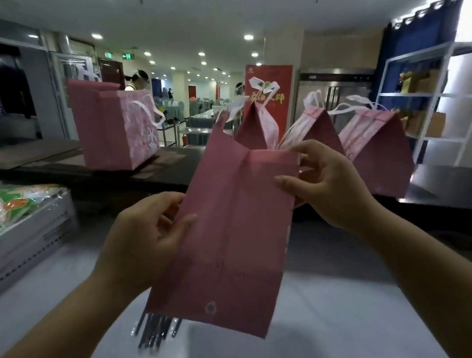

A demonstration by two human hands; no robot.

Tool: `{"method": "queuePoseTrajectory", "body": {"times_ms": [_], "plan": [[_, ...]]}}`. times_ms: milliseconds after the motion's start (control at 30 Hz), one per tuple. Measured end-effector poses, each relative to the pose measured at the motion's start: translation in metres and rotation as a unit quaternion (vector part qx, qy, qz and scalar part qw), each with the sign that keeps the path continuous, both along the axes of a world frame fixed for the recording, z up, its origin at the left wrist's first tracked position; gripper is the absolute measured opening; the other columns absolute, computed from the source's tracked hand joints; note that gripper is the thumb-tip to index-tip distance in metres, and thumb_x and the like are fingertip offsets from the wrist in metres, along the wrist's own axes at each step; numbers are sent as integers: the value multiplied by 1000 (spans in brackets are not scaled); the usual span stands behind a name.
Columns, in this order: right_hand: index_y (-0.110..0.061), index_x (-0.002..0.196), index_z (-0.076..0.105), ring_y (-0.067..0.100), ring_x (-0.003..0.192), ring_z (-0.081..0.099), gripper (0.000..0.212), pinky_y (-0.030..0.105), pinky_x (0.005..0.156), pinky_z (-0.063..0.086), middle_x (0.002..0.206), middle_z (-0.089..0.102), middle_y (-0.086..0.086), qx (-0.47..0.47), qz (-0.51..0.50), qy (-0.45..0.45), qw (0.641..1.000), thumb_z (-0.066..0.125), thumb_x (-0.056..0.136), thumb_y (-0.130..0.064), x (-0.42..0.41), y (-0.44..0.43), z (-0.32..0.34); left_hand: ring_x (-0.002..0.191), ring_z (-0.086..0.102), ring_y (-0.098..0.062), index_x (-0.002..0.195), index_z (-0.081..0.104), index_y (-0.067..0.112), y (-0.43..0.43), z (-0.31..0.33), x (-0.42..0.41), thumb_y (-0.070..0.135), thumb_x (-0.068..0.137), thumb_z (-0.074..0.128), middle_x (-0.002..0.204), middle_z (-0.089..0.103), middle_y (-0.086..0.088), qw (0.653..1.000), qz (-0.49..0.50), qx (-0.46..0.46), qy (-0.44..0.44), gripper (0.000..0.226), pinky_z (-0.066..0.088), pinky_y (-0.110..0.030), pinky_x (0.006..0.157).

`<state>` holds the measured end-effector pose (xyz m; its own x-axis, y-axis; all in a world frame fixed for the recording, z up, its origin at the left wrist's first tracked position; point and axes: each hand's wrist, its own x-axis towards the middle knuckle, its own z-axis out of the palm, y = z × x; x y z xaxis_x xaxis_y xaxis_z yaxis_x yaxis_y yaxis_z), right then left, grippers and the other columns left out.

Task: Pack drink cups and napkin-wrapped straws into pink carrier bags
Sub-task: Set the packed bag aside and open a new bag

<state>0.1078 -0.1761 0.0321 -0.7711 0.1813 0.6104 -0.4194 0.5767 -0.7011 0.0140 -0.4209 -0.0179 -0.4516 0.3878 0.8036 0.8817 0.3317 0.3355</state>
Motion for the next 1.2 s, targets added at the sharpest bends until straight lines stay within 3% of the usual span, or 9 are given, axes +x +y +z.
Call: {"method": "queuePoseTrajectory", "body": {"times_ms": [133, 400, 633, 733, 800, 900, 1000, 1067, 1200], "plan": [[-33, 97, 55, 18, 74, 72, 35, 40, 61, 61, 92, 67, 3, 33, -75, -17, 997, 75, 79, -10, 54, 22, -23, 65, 57, 4, 100, 68, 15, 35, -27, 34, 31, 79, 70, 77, 56, 22, 997, -36, -12, -66, 27, 42, -4, 58], [-14, 107, 63, 7, 73, 66, 33, 18, 71, 55, 87, 67, -3, 138, -251, -56, 956, 77, 77, -12, 128, 68, -71, 64, 60, -2, 99, 66, 25, 121, -88, 70, 36, 82, 67, 84, 63, 17, 972, -70, -105, -199, 20, 52, -27, 62], [-8, 93, 65, 16, 67, 61, 27, 26, 65, 52, 77, 62, -4, 182, -347, -24, 920, 80, 71, -8, 155, 84, -112, 71, 52, -12, 102, 66, 22, 178, -114, 81, 28, 84, 64, 82, 56, 6, 963, -42, -123, -236, 20, 40, -27, 61], [-7, 90, 64, 19, 68, 61, 26, 32, 64, 55, 79, 65, 4, 181, -345, -30, 921, 81, 70, -8, 153, 85, -127, 65, 51, -8, 99, 66, 18, 192, -117, 77, 23, 85, 63, 72, 54, 5, 950, -24, -121, -287, 15, 33, -21, 52], [-7, 93, 64, 16, 69, 61, 27, 27, 66, 55, 84, 64, 2, 150, -314, -49, 936, 80, 72, -8, 148, 80, -132, 66, 58, -9, 99, 65, 17, 195, -119, 73, 21, 85, 64, 73, 62, 5, 935, -33, -99, -338, 15, 36, -18, 51], [-15, 115, 60, 8, 78, 64, 40, 9, 70, 48, 108, 60, -2, 77, -234, -153, 957, 77, 79, -21, 143, 69, -130, 78, 64, -14, 110, 57, 21, 190, -119, 66, 21, 83, 67, 86, 64, 7, 920, -53, -49, -385, 29, 45, -22, 60], [-28, 132, 49, 4, 86, 65, 56, 16, 80, 51, 126, 50, -12, 81, -168, -222, 957, 73, 82, -31, 142, 64, -124, 85, 62, -11, 127, 44, 25, 183, -109, 65, 27, 82, 69, 97, 61, 7, 923, -58, 0, -379, 52, 45, -24, 62], [-28, 131, 51, 5, 88, 64, 53, 17, 78, 53, 121, 53, -14, 65, -154, -217, 962, 72, 83, -28, 145, 67, -117, 85, 59, -8, 132, 39, 25, 179, -101, 70, 31, 81, 69, 103, 58, 5, 924, -66, 39, -374, 59, 43, -21, 62], [-21, 114, 62, 6, 78, 62, 29, 25, 70, 56, 98, 62, -18, 60, -221, -131, 965, 68, 86, -20, 147, 95, -104, 95, 54, -4, 117, 48, 32, 177, -85, 86, 47, 79, 67, 105, 53, 14, 949, -124, 34, -289, 46, 44, -20, 70]]}}
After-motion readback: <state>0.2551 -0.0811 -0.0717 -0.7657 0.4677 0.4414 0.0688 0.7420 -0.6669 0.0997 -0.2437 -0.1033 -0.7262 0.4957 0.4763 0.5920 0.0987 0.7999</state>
